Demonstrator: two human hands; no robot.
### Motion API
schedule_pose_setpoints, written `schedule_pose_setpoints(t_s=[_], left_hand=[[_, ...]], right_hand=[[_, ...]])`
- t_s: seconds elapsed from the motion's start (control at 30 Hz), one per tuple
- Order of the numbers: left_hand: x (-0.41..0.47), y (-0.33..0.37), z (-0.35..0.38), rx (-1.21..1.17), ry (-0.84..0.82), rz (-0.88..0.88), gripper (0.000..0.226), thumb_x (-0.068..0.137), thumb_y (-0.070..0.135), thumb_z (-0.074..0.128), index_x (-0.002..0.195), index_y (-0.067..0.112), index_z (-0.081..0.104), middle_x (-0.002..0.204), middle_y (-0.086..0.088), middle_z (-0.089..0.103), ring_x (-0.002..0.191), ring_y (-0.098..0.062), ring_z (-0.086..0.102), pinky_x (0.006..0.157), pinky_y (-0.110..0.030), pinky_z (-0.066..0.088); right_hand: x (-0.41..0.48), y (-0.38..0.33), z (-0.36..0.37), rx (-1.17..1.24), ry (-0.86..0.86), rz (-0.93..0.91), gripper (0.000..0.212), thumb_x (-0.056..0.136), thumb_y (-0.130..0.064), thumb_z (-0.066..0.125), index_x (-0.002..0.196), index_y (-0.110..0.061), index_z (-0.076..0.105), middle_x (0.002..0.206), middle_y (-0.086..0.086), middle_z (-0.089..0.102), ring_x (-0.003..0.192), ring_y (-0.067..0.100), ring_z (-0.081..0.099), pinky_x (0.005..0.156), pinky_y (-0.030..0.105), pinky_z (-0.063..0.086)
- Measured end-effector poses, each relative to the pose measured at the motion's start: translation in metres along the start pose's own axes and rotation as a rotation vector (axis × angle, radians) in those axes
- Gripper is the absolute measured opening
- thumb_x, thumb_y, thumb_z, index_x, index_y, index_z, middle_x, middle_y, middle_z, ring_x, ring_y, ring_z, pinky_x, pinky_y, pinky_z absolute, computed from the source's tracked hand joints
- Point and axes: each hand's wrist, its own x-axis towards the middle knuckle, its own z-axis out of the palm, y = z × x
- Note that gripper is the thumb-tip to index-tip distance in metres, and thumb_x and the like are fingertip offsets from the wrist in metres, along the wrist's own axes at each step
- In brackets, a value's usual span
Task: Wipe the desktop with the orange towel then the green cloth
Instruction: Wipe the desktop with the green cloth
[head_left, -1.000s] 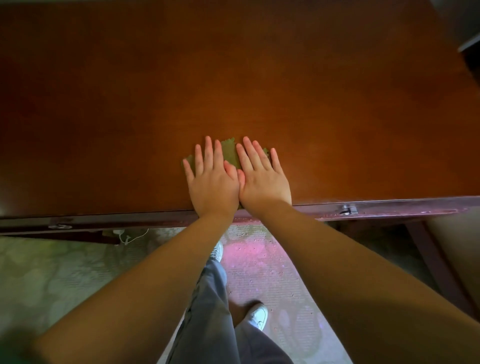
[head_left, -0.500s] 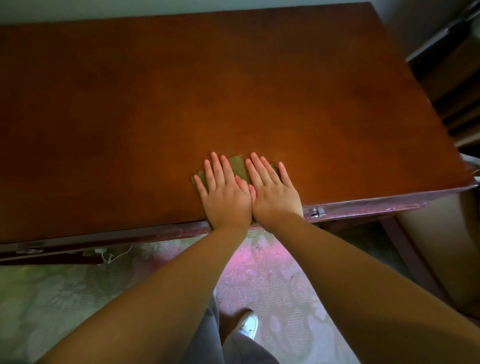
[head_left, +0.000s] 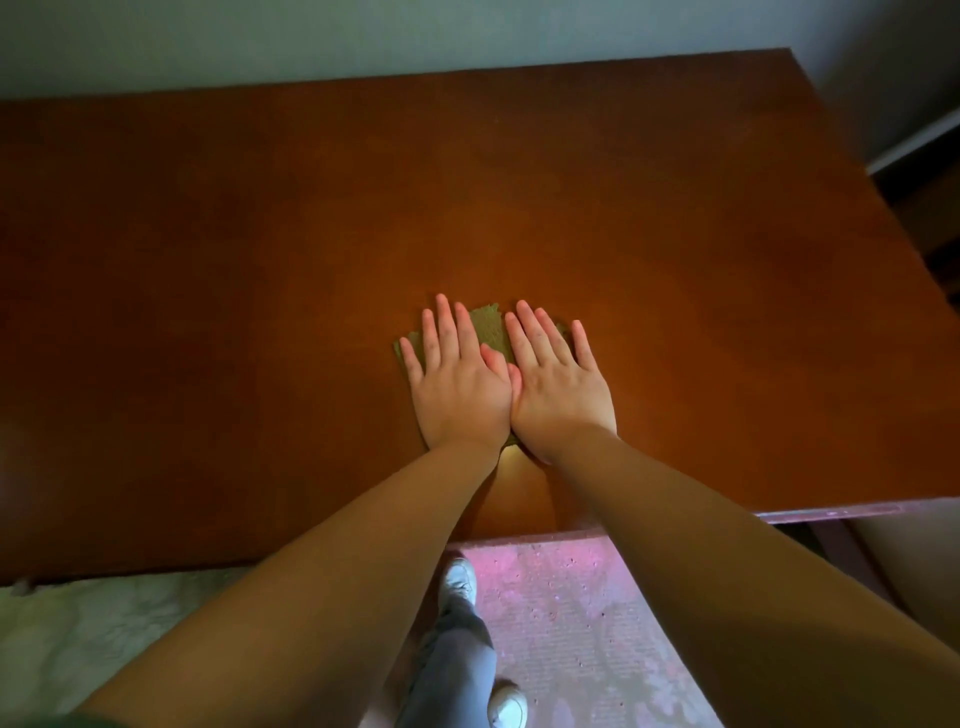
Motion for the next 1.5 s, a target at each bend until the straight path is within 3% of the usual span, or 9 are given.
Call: schedule_pose_setpoints(t_s=[0.37, 1.17, 1.27, 1.4, 1.5], left_hand=[[0.097, 0.014, 0.000, 0.035, 0.029, -0.007, 0.059, 0.100, 0.042, 0.014, 0.152, 0.017, 0.002, 0.160, -0.005, -0.004, 0.147, -0.022, -0.005, 0.118, -0.044, -0.003], [0.355, 0.039, -0.011, -0.002, 0.059, -0.012, 0.055, 0.101, 0.036, 0.012, 0.152, 0.016, 0.005, 0.160, -0.004, -0.002, 0.147, -0.020, -0.003, 0.119, -0.042, -0.001], [0.380, 0.040, -0.012, -0.093, 0.133, -0.052, 0.053, 0.100, 0.031, 0.023, 0.150, 0.012, 0.019, 0.159, -0.006, 0.013, 0.146, -0.021, 0.010, 0.119, -0.040, 0.004], [0.402, 0.042, -0.014, -0.150, 0.271, -0.050, 0.034, 0.096, 0.024, 0.037, 0.123, 0.008, 0.049, 0.131, -0.012, 0.046, 0.122, -0.026, 0.042, 0.105, -0.035, 0.032], [0.414, 0.046, -0.016, -0.087, 0.237, -0.023, 0.031, 0.097, 0.025, 0.033, 0.113, 0.008, 0.054, 0.117, -0.013, 0.055, 0.111, -0.028, 0.048, 0.099, -0.037, 0.033]], right_hand=[[0.094, 0.019, -0.016, -0.042, 0.043, -0.025, 0.054, 0.100, -0.039, -0.002, 0.149, -0.019, -0.015, 0.156, -0.002, -0.024, 0.143, 0.013, -0.022, 0.111, 0.038, -0.021], [0.350, 0.055, -0.058, 0.045, 0.030, -0.103, 0.051, 0.103, -0.031, 0.004, 0.151, -0.020, -0.007, 0.159, -0.004, -0.013, 0.146, 0.010, -0.011, 0.117, 0.032, -0.011], [0.377, 0.057, -0.061, 0.061, 0.033, -0.109, 0.050, 0.103, -0.030, 0.005, 0.152, -0.019, -0.004, 0.160, -0.004, -0.010, 0.146, 0.010, -0.009, 0.117, 0.031, -0.010], [0.402, 0.059, -0.063, 0.063, 0.060, -0.121, 0.050, 0.104, -0.029, 0.008, 0.152, -0.016, 0.002, 0.161, -0.001, -0.003, 0.147, 0.012, -0.004, 0.119, 0.032, -0.008], [0.412, 0.062, -0.065, 0.104, 0.069, -0.120, 0.050, 0.104, -0.027, 0.011, 0.152, -0.013, 0.013, 0.159, 0.002, 0.015, 0.147, 0.014, 0.006, 0.120, 0.033, -0.005]])
